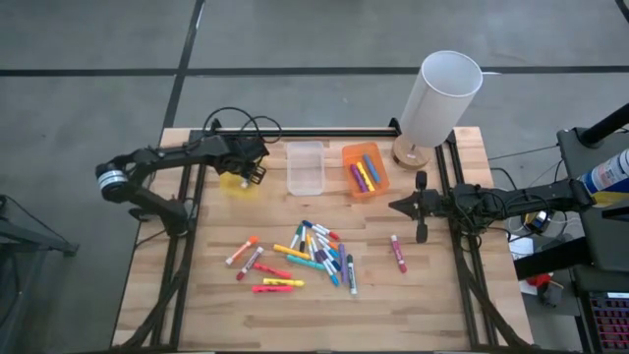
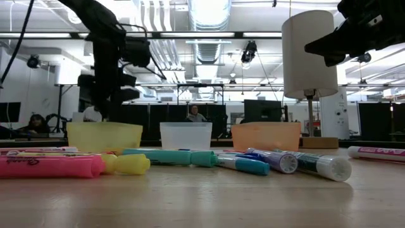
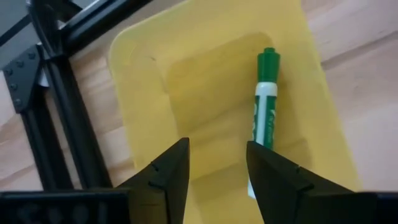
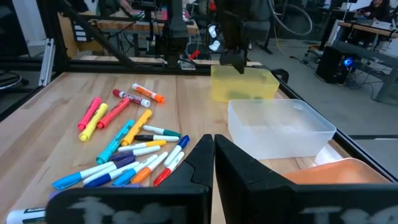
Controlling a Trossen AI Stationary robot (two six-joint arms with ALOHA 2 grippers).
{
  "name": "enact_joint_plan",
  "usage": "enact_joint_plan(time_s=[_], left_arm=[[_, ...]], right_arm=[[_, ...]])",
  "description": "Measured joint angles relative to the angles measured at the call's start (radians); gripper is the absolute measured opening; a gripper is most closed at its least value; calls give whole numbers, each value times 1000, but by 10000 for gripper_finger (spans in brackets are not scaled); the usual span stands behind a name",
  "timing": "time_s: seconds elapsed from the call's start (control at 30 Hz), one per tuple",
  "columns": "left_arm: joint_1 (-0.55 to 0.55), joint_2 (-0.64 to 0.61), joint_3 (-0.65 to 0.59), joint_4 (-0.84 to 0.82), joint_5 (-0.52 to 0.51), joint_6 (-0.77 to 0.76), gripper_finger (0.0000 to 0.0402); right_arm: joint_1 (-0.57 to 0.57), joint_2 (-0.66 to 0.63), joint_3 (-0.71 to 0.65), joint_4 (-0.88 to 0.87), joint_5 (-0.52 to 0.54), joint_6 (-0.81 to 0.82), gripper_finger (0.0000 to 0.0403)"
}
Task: Pick & Place Markers
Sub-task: Put the orange marker pen into the yellow bin
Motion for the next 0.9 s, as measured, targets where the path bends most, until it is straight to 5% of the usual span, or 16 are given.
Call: enact_joint_plan(time_s=[0.33, 0.9], left_arm=[[-153, -49, 45, -24, 88, 61, 158], [-569, -51, 48, 10, 103, -152, 158]], right_arm=[[0, 0, 0, 0, 0, 0, 8], [0, 0, 0, 0, 0, 0, 8]])
